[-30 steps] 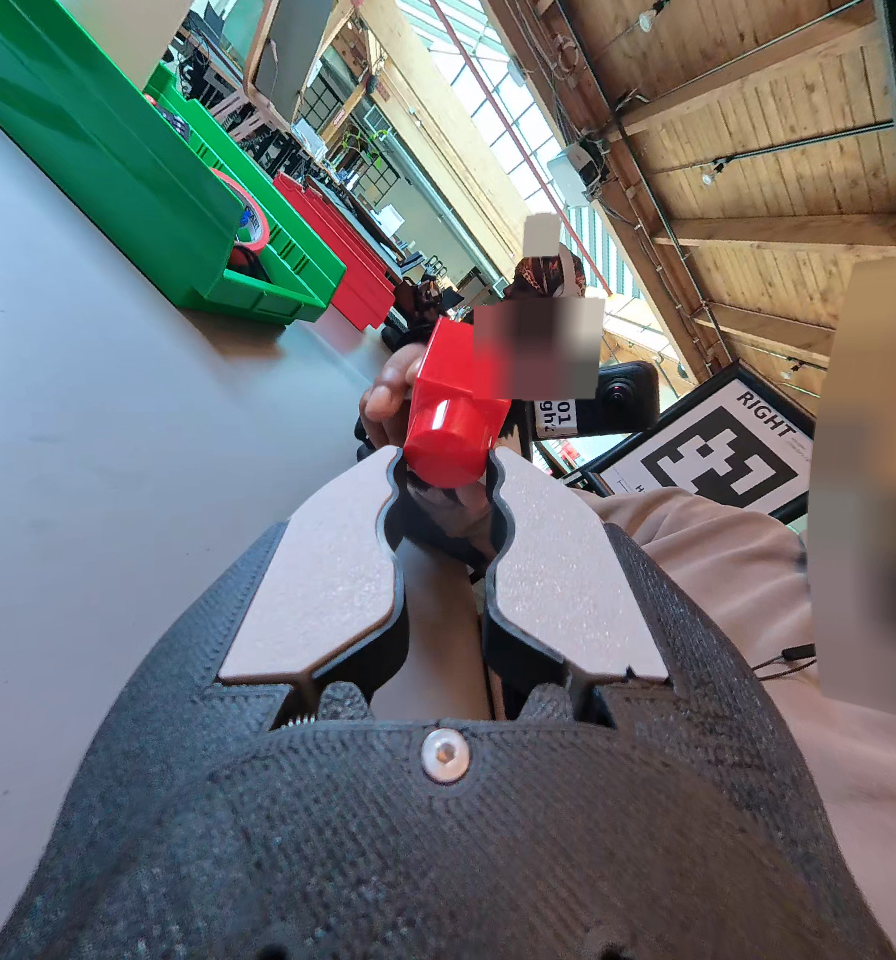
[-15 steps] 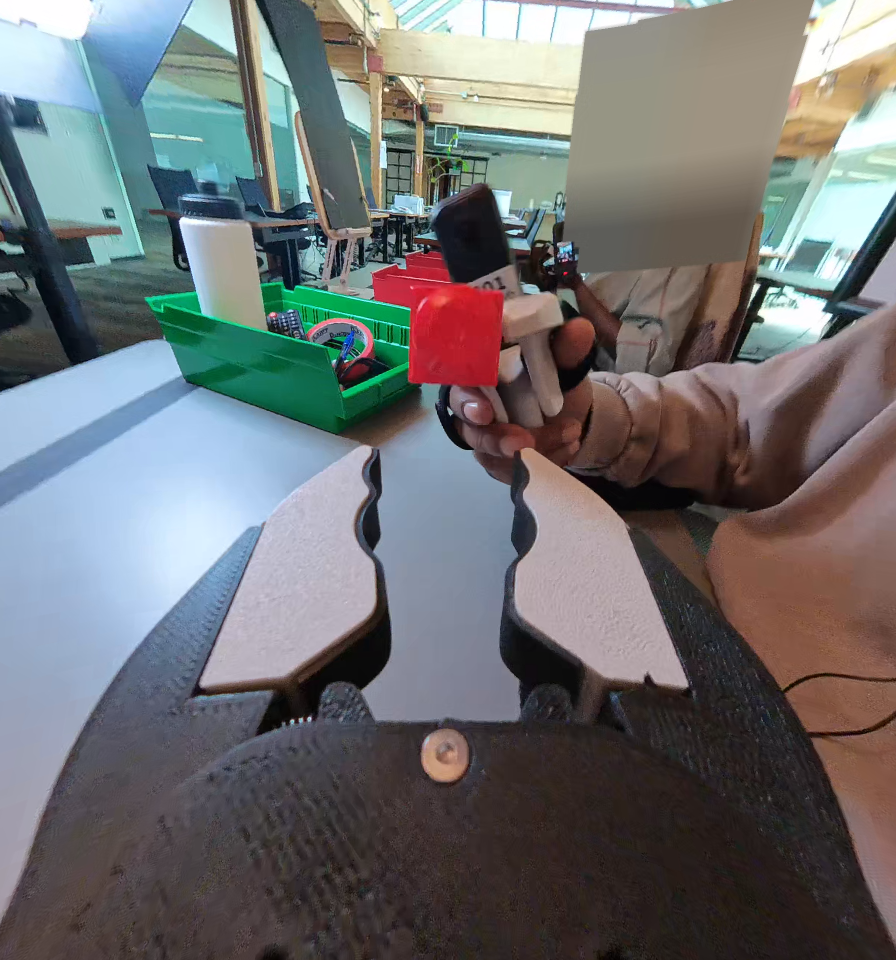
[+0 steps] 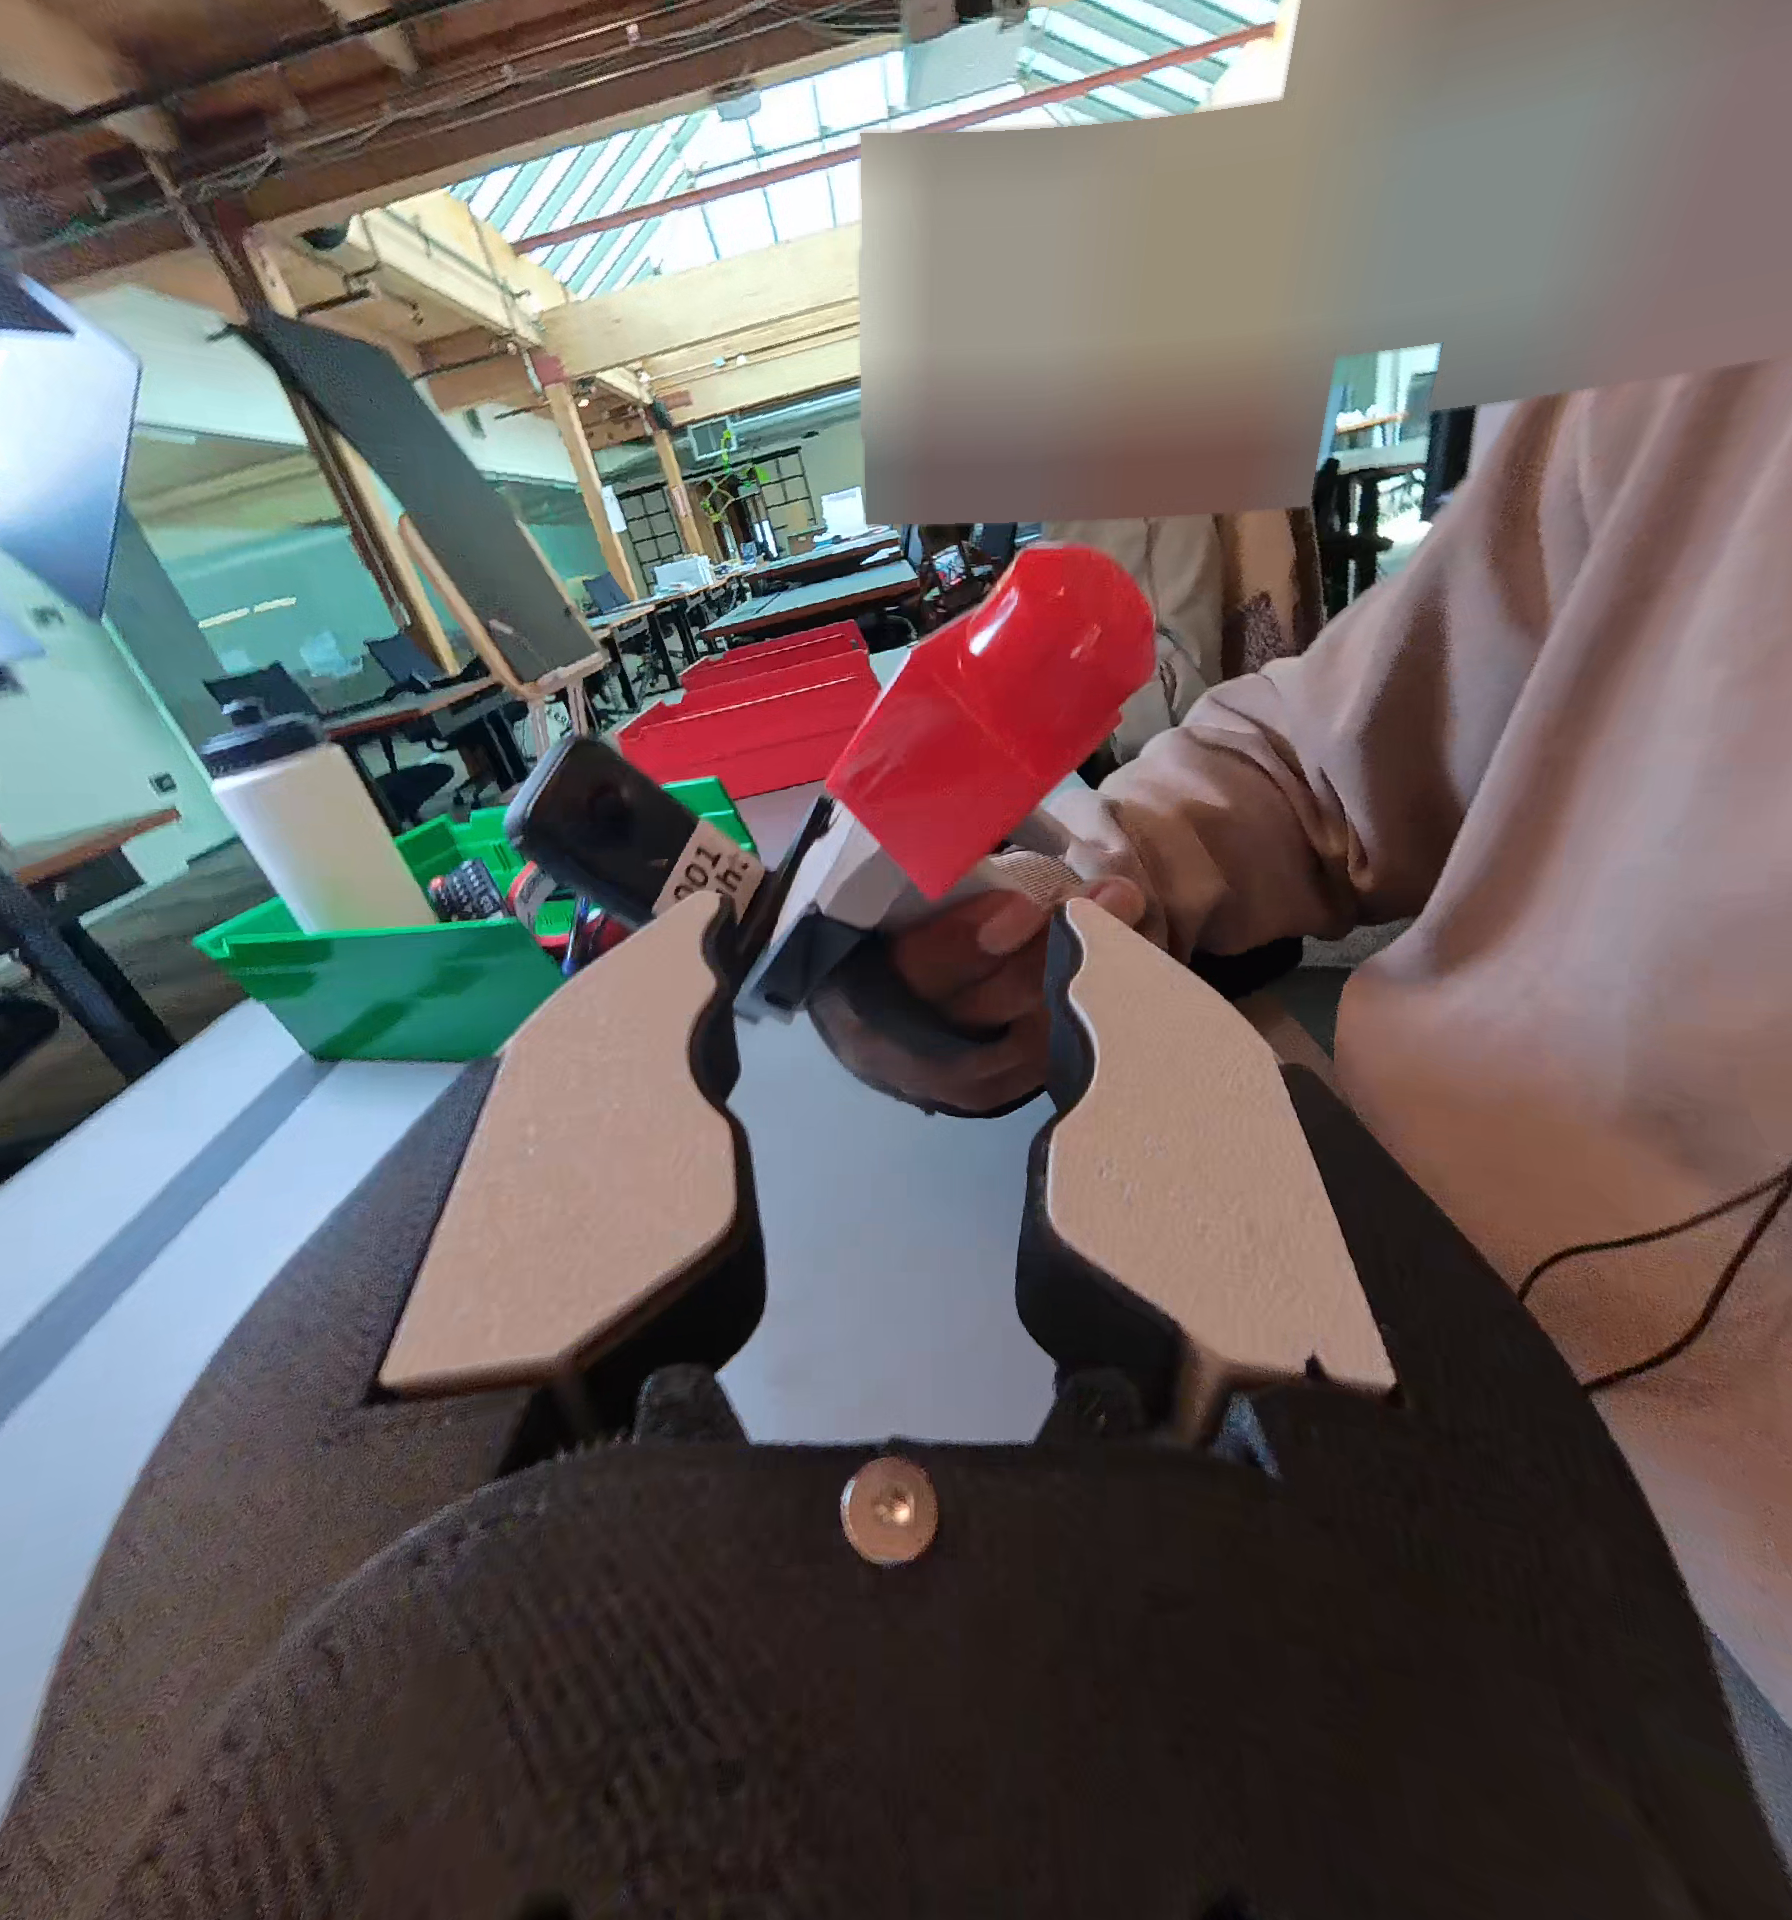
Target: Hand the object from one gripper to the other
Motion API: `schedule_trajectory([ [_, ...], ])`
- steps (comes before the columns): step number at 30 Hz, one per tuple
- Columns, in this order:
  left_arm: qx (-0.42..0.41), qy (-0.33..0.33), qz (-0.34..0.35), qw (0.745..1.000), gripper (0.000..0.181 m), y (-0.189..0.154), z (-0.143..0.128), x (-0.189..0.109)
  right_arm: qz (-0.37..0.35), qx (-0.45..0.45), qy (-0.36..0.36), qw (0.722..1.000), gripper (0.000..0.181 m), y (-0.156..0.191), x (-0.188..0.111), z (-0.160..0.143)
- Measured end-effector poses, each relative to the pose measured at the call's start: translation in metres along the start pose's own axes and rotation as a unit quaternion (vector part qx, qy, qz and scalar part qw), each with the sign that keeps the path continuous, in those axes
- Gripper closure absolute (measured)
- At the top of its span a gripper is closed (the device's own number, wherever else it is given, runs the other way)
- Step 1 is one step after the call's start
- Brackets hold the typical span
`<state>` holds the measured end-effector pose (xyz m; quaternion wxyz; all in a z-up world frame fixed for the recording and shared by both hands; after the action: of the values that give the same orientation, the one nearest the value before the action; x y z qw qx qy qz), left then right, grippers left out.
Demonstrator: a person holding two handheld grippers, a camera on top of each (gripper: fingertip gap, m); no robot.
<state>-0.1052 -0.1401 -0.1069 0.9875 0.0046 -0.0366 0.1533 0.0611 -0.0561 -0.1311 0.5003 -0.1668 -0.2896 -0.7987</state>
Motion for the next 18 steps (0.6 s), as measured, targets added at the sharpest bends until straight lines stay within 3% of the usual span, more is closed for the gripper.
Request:
schedule_trajectory([
  [4, 0.109, 0.035, -0.015, 0.993, 0.123, -0.023, 0.007, 0.005, 0.02, 0.057, 0.044, 0.997, 0.175, -0.008, 0.005, -0.015],
  [7, 0.171, 0.086, 0.003, 0.982, 0.14, -0.033, 0.006, 0.008, 0.003, 0.068, 0.05, 0.996, 0.174, -0.013, 0.001, -0.017],
  [11, 0.055, 0.117, 0.068, 0.989, 0.141, -0.008, 0.013, 0.003, -0.162, -0.005, 0.032, 0.986, 0.162, -0.018, -0.021, 0.002],
  [15, -0.082, 0.209, 0.123, 0.967, 0.141, 0.021, 0.001, -0.002, -0.325, -0.156, 0.113, 0.926, 0.147, -0.008, -0.034, 0.023],
  [18, -0.127, 0.297, 0.163, 0.932, 0.141, 0.032, -0.018, 0.0, -0.394, -0.272, 0.239, 0.845, 0.142, 0.001, -0.022, 0.025],
])
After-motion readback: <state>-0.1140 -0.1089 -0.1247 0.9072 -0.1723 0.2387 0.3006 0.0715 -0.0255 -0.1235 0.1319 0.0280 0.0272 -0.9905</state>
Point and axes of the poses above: each gripper's, where its closed fingertips meet, x out along the fingers, z out of its top, y = z × x across the jaws, the point moved 10 cm from there along -x, back along the fingers, and after that the axes turned 14 degrees about -x, right-handed, at the moved point
